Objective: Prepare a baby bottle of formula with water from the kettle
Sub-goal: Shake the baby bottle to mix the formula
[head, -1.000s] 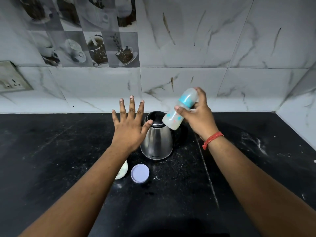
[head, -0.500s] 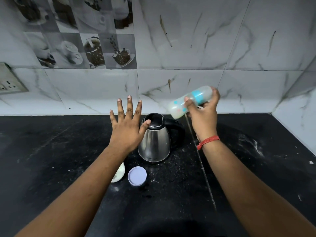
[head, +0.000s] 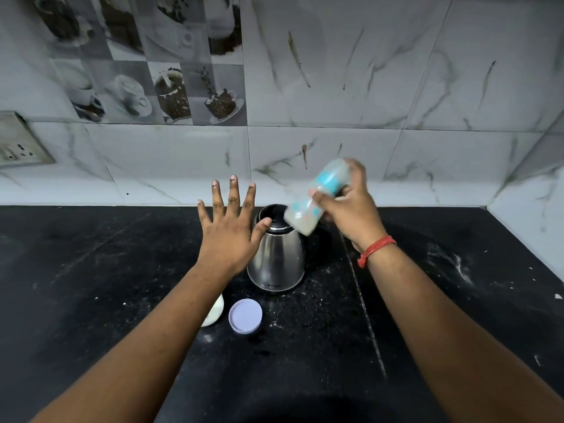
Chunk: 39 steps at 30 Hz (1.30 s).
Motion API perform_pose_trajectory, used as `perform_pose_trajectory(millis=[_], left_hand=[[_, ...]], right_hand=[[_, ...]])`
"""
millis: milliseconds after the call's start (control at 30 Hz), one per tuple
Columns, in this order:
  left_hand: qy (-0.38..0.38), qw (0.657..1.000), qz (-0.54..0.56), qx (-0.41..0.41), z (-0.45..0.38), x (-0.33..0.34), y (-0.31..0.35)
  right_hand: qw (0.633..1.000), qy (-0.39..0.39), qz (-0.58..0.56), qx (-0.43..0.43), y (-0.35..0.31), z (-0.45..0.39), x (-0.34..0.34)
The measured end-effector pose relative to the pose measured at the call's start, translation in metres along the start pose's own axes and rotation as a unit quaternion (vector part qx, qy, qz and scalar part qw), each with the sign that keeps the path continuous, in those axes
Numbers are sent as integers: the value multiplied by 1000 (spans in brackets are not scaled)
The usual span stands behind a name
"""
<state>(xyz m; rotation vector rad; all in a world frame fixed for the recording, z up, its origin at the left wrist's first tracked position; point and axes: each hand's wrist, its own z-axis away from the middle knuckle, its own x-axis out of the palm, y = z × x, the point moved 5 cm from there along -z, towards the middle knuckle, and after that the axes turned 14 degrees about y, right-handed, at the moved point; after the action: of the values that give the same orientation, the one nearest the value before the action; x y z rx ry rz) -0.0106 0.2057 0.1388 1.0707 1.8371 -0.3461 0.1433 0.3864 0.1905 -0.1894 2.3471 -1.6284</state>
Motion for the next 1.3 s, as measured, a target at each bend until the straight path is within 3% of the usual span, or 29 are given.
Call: perform_pose_trajectory(millis=[33,133,233,333,467,567,667,767,867,967,1067,1167,1267,1300], left_hand=[[-1,1000,-1,2,0,0,-1],[-3,1000,4,-7,-1,2,-2],[-1,1000,-1,-1,1,1,-1],[-7,1000,-1,-10,-2,1,-1],[-2,1000,-4,2,-4,-2,3],[2,1000,2,-3,-7,-3,6],[4,1000,-6,5,-8,-4,5],[2,1000,-3,-5,-9,-4,4],[1,1000,-11,3,-7,-4,4],[-1,1000,-4,-2,-8,-4,4],[3,1000,-10,7,-7,-5,4],[1,1000,-4,0,-11,-6,4],[5,1000,-8,9,-10,-8,6],[3,1000,-8,11,-10,-7,5]], right_hand=[[999,-20,29,-5,1,3,2],[994,88,-66,12,4,0,-9],[999,41,-13,-9,-5,1,-3],[993,97,-66,-15,-3,-3,-12],[1000,0,1,-23,-9,-2,-3],[994,77,-81,1,-5,-3,-12],[1000,23,-15,-14,-8,0,-5],[988,105,-114,3,-5,-4,-15],[999,27,-20,-21,-10,-2,-6],[991,97,-95,-11,-7,-5,-15],[1000,13,-13,-10,-7,-2,-4],[992,91,-90,15,2,-4,-10],[999,24,-26,5,0,0,-2],[999,37,-31,4,1,0,-3]])
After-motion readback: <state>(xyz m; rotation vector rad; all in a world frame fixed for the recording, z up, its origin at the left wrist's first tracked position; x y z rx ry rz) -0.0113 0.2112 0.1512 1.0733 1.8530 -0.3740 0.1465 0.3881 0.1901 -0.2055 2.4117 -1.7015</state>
